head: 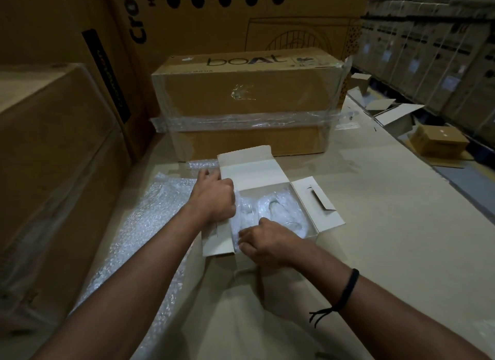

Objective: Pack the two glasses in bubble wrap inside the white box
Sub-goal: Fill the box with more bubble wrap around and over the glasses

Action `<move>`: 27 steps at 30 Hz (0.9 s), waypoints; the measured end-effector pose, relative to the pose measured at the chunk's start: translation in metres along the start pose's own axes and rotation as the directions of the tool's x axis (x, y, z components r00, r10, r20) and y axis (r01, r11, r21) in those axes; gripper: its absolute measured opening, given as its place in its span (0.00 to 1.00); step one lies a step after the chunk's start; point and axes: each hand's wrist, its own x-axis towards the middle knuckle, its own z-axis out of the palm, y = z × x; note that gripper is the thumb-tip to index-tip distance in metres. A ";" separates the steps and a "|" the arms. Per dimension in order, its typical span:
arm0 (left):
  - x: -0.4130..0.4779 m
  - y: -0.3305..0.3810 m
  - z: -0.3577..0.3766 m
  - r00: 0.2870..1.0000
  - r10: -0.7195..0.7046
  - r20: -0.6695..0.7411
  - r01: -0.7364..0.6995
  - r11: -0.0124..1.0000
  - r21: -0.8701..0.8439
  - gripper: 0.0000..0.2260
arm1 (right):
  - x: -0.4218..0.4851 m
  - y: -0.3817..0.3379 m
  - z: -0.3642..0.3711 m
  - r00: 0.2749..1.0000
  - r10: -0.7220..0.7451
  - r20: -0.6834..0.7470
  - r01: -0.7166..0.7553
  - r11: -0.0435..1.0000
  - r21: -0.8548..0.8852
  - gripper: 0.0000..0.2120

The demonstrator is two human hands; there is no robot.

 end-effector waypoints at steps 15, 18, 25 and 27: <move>0.005 0.014 0.002 0.983 -0.171 0.072 0.164 0.982 0.098 0.13 | -0.011 -0.005 0.005 0.958 -0.170 -0.229 0.146 0.982 -0.116 0.21; 0.003 0.017 0.007 0.974 -0.126 0.187 0.114 0.991 0.073 0.19 | -0.014 -0.006 0.002 0.973 -0.179 -0.145 0.157 0.976 -0.150 0.24; 0.001 0.005 -0.001 0.940 -0.084 0.331 0.139 0.979 -0.146 0.17 | -0.013 0.008 -0.003 0.969 -0.220 -0.114 0.218 0.975 -0.027 0.16; -0.003 0.003 -0.002 0.967 -0.119 0.224 0.157 0.974 -0.161 0.16 | -0.022 0.013 -0.005 0.946 -0.239 -0.217 0.243 0.970 -0.007 0.11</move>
